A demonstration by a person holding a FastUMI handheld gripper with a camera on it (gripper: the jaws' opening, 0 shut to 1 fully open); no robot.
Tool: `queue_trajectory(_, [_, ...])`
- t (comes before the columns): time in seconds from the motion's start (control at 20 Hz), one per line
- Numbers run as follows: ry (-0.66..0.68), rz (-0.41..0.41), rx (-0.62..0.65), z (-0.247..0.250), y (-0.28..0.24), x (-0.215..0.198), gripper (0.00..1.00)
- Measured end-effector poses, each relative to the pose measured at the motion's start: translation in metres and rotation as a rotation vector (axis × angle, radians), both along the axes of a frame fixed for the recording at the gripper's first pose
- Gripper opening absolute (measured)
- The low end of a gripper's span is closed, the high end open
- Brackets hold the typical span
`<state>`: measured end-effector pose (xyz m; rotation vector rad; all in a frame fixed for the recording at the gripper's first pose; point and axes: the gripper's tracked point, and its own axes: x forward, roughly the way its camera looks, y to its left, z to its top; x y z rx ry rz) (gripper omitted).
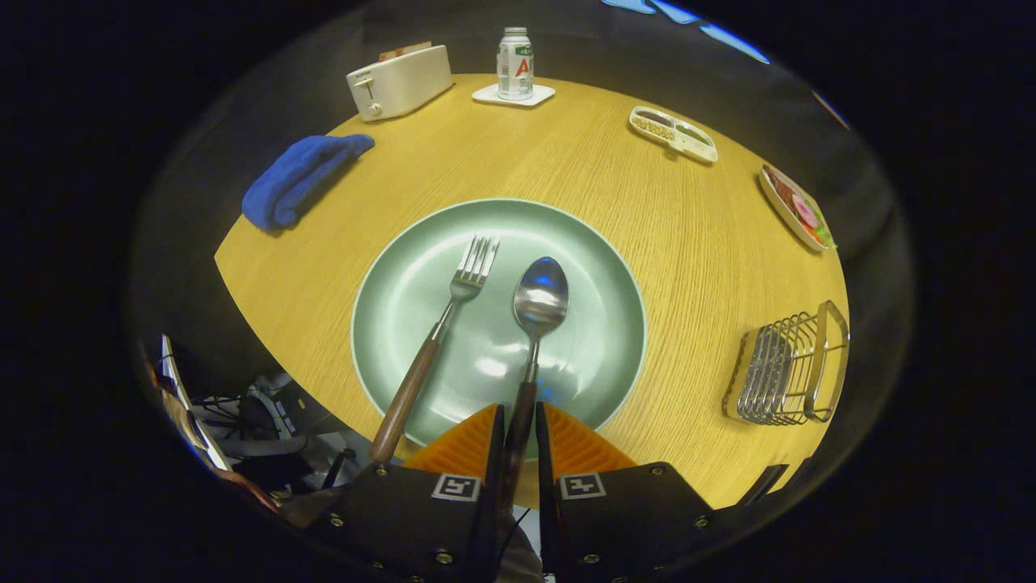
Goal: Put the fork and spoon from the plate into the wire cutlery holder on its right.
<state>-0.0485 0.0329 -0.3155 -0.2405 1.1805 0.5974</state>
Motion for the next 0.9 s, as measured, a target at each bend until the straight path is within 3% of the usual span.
queue_trajectory(0.35, [0.063, 0.048, -0.109, -0.005, -0.007, 0.003, 0.21])
queue_trajectory(0.5, [0.113, 0.018, -0.126, -0.018, -0.014, 0.007, 0.21])
queue_trajectory(0.55, [0.168, 0.019, -0.149, -0.016, -0.021, 0.006, 0.04])
queue_trajectory(0.9, [0.246, 0.124, -0.14, 0.025, -0.04, 0.027, 0.05])
